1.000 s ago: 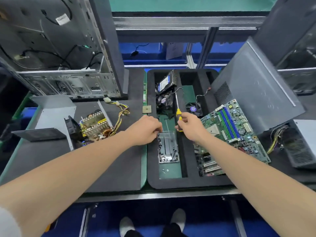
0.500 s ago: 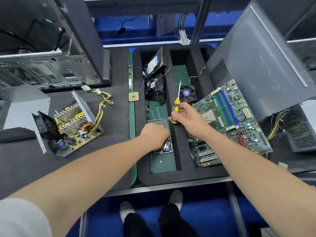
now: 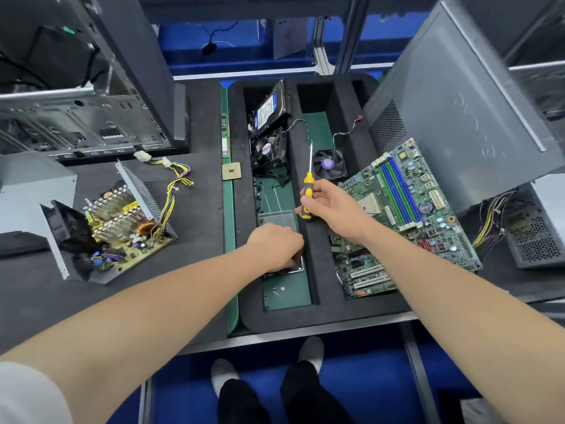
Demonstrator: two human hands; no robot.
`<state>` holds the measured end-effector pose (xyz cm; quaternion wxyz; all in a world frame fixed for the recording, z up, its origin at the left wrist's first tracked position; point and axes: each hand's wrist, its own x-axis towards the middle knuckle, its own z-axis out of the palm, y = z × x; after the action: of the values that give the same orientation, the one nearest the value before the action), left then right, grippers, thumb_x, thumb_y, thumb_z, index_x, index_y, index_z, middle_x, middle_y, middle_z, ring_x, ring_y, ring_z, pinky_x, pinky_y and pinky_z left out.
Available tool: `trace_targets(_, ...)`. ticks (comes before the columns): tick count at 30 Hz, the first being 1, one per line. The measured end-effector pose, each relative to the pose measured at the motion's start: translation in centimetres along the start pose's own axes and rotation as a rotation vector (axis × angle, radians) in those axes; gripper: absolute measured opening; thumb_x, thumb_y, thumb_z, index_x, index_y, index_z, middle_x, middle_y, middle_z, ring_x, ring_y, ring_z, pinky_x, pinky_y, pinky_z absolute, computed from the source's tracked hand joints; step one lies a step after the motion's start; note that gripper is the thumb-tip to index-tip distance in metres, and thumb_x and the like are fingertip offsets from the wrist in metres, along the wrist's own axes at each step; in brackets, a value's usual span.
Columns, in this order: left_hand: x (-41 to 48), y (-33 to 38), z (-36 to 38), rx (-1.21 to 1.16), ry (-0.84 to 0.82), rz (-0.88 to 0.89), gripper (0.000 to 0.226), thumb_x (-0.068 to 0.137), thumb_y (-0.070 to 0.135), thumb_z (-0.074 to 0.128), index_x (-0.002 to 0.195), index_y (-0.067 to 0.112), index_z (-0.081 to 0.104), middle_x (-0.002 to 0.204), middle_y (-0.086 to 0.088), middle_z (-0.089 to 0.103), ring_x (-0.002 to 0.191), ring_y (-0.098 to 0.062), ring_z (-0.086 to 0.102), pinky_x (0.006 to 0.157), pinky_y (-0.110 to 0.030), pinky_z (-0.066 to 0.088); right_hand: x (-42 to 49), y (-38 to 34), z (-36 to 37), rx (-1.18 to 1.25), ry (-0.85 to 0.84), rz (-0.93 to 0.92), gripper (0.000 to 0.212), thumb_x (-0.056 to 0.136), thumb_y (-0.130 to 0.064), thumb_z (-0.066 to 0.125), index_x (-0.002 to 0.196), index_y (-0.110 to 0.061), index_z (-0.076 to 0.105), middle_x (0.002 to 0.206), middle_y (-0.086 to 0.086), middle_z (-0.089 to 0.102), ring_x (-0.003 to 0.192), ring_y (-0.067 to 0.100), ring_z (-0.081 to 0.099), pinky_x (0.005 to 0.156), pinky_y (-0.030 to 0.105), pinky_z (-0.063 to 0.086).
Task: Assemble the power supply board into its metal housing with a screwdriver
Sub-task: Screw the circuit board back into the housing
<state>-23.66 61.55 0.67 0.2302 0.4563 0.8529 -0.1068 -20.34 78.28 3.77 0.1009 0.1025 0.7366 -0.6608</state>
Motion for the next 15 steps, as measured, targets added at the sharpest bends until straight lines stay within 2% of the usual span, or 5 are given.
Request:
trace_targets(5, 0.24, 0.89, 0.83, -0.081, -0.002, -0.044, 0.021, 0.089, 0.039, 0.067, 0.1, 0.021, 0.069, 0.103, -0.006, 0.068, 0.089, -0.037, 0.069, 0.064, -0.035, 0.046, -0.03, 0.04, -0.05, -0.001, 0.0, 0.006, 0.027, 0.106, -0.013, 0.059, 0.126, 0.004, 0.053, 0.111, 0.008, 0.065, 0.106, 0.024, 0.075, 0.089, 0.029, 0.059)
trace_targets(9, 0.36, 0.71, 0.83, -0.112, -0.032, -0.062, 0.018, 0.094, 0.031, 0.058, 0.105, 0.021, 0.068, 0.11, -0.006, 0.066, 0.097, -0.038, 0.067, 0.072, -0.039, 0.054, -0.07, 0.04, -0.14, -0.005, 0.0, 0.004, 0.029, 0.106, -0.013, 0.06, 0.127, 0.005, 0.053, 0.112, 0.009, 0.064, 0.11, 0.03, 0.074, 0.091, 0.031, 0.06)
trace_targets(13, 0.4, 0.69, 0.78, -0.128, -0.047, -0.063, 0.009, 0.094, 0.029, 0.056, 0.095, 0.021, 0.059, 0.109, -0.007, 0.064, 0.096, -0.038, 0.067, 0.069, -0.038, 0.052, -0.13, -0.01, -0.07, -0.004, -0.002, 0.002, 0.028, 0.106, -0.013, 0.059, 0.126, 0.005, 0.053, 0.112, 0.009, 0.064, 0.108, 0.028, 0.075, 0.094, 0.032, 0.06)
trace_targets(15, 0.41, 0.63, 0.84, -0.15, -0.066, -0.08, 0.013, 0.093, 0.029, 0.056, 0.101, 0.021, 0.063, 0.11, -0.004, 0.063, 0.098, -0.037, 0.066, 0.072, -0.039, 0.054, -0.14, 0.0, -0.03, 0.006, -0.002, -0.003, 0.023, 0.106, -0.011, 0.058, 0.123, 0.004, 0.053, 0.111, 0.01, 0.062, 0.105, 0.027, 0.075, 0.092, 0.032, 0.06)
